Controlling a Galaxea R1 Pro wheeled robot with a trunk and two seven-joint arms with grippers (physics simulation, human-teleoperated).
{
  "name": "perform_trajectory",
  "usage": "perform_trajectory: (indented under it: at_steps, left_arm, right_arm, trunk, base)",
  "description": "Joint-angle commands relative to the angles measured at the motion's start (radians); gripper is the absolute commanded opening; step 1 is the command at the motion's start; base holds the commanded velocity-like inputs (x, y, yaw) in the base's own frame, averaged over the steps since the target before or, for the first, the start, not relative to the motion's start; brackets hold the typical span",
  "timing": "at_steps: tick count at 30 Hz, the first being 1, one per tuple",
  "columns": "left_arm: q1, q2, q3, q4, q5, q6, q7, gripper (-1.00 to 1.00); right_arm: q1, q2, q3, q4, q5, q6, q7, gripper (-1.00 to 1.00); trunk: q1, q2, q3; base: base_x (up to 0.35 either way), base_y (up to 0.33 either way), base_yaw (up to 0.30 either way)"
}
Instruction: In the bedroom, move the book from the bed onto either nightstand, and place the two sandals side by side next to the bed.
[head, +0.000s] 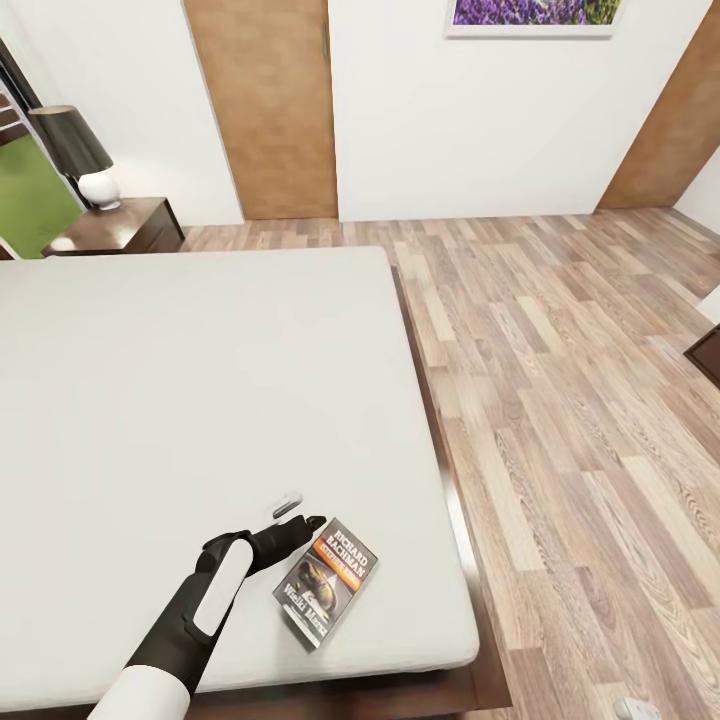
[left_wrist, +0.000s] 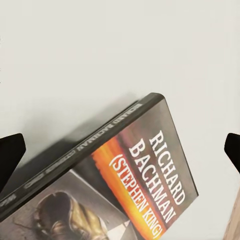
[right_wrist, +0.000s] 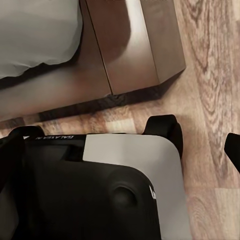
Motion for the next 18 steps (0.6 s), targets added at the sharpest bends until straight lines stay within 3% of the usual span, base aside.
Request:
perform_trajectory:
  at_steps: [1, 9, 18]
  left_arm:
    - [0.000, 0.000, -0.001, -0.001, 0.011, 0.003, 0.010, 1.00]
    - [0.000, 0.000, -0.001, -0.001, 0.011, 0.003, 0.010, 1.00]
    - [0.000, 0.000, -0.001, -0.001, 0.011, 0.003, 0.010, 1.00]
  right_arm:
    - [0.000, 0.000, -0.002, 0.000, -0.002, 0.003, 0.004, 1.00]
    - [0.000, 0.000, -0.002, 0.000, -0.002, 0.003, 0.004, 1.00]
    - [0.000, 0.000, -0.002, 0.000, -0.002, 0.003, 0.004, 1.00]
  trunk:
    - [0.000, 0.000, -0.001]
    - [0.031, -0.056, -0.026]
    - [0.031, -0.056, -0.026]
  base:
    - [0.000, 0.000, 0.000]
    - [0.000, 0.000, 0.000]
    - [0.000, 0.000, 0.000]
